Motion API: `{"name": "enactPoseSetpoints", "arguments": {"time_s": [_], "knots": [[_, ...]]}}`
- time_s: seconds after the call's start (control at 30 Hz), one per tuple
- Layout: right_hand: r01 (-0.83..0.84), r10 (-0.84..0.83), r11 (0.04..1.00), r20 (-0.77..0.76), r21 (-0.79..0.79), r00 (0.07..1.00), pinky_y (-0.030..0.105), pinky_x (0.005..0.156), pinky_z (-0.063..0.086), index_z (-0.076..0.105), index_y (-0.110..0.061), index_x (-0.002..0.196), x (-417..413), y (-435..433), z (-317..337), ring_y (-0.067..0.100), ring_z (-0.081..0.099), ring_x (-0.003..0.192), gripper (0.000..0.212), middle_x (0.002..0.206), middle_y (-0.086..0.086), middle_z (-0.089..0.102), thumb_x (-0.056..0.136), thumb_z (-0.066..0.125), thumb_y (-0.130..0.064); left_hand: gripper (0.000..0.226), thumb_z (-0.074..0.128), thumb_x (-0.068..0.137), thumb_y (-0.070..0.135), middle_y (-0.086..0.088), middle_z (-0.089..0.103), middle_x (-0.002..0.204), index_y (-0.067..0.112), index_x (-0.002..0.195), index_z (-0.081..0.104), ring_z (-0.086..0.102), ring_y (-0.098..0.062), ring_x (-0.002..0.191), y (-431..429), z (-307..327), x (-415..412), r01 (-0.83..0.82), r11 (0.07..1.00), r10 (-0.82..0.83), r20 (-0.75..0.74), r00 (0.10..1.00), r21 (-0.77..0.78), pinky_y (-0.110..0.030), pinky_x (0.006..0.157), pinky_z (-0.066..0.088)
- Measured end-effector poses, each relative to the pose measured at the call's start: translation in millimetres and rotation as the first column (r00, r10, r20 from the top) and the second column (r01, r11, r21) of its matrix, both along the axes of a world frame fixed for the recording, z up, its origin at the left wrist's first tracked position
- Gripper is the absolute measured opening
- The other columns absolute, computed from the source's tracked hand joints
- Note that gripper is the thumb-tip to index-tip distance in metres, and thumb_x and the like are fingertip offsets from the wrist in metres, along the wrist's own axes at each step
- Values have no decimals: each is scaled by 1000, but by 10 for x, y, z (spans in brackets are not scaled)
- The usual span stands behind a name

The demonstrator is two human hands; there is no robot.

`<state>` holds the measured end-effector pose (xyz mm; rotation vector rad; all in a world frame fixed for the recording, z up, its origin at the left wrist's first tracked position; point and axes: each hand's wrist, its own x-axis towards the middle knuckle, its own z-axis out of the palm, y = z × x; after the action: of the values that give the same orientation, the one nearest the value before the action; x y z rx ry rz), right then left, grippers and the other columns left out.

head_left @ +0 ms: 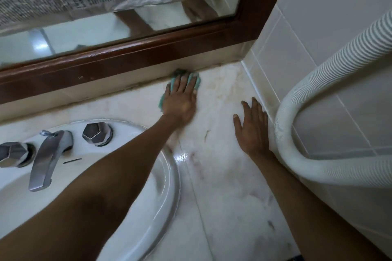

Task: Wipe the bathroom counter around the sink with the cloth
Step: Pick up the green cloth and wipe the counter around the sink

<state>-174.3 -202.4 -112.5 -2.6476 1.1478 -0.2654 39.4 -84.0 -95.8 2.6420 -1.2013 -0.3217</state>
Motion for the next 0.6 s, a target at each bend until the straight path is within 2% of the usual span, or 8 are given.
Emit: {"name": "enactPoseSetpoints", "arguments": {"time_s": [0.07, 0.1, 0.13, 0.2, 0.27, 0.37, 0.5, 0.6], "knots": [[11, -11, 1000, 8, -4, 1000, 50, 118, 24, 38, -15, 145, 0, 16, -16, 31, 27, 146, 51, 158, 15, 29, 101, 35, -40, 58, 11, 107, 42, -4, 4, 170, 23, 162, 5, -2, -27, 156, -334, 44, -206, -169, 985, 170, -65, 983, 12, -46, 125, -3], [13, -13, 1000, 10, -7, 1000, 50, 118, 24, 38, -15, 145, -3, 21, -18, 31, 27, 146, 51, 159, 15, 29, 101, 35, -40, 59, 10, 107, 43, -5, 2, 170, 22, 162, 3, -5, -28, 156, -463, 57, -320, -187, 982, 187, -85, 979, 9, -46, 126, -4], [12, -12, 1000, 11, -11, 1000, 50, 118, 24, 38, -15, 146, -3, 25, -17, 31, 27, 147, 51, 159, 15, 29, 102, 35, -40, 60, 11, 107, 44, -5, 1, 169, 22, 162, 3, -6, -28, 156, -542, 64, -427, -140, 990, 139, -92, 986, -1, -48, 126, -2], [12, -12, 1000, 17, -18, 1000, 49, 118, 24, 39, -14, 146, -3, 20, -9, 31, 28, 146, 51, 158, 15, 29, 102, 36, -40, 59, 14, 107, 44, -2, 2, 170, 25, 162, 5, -5, -26, 156, -535, 47, -555, 97, 995, -97, -77, 992, -5, -50, 126, 3], [18, -17, 1000, 31, -14, 999, 48, 119, 24, 40, -13, 145, -29, -7, -14, 32, 29, 146, 51, 158, 16, 30, 101, 39, -39, 58, 15, 107, 44, 2, 5, 170, 28, 162, 7, -3, -22, 157, -346, 30, -508, 320, 947, -320, -51, 946, -13, -48, 126, 5], [36, -36, 999, 64, -10, 997, 50, 118, 24, 42, -12, 145, -119, -47, -44, 33, 29, 145, 50, 158, 15, 30, 101, 42, -37, 55, 15, 108, 45, 7, 9, 169, 33, 161, 9, 2, -16, 156, -8, -11, -240, 452, 892, -452, 9, 892, -20, -41, 126, 3], [23, -21, 999, 114, -24, 993, 50, 118, 25, 45, -12, 144, -200, -46, -51, 33, 28, 146, 49, 158, 15, 32, 102, 45, -35, 54, 15, 108, 44, 8, 9, 169, 33, 161, 9, 4, -16, 156, 18, 26, 86, 414, 910, -415, 49, 909, 17, -42, 125, 6], [32, -28, 999, 104, -39, 994, 49, 118, 25, 45, -12, 145, -196, -33, -68, 32, 28, 147, 50, 158, 14, 32, 102, 44, -37, 57, 8, 107, 45, 4, 4, 170, 31, 162, 3, 1, -20, 156, -416, 55, 7, 236, 971, -237, 6, 972, 31, -43, 126, 2]]}}
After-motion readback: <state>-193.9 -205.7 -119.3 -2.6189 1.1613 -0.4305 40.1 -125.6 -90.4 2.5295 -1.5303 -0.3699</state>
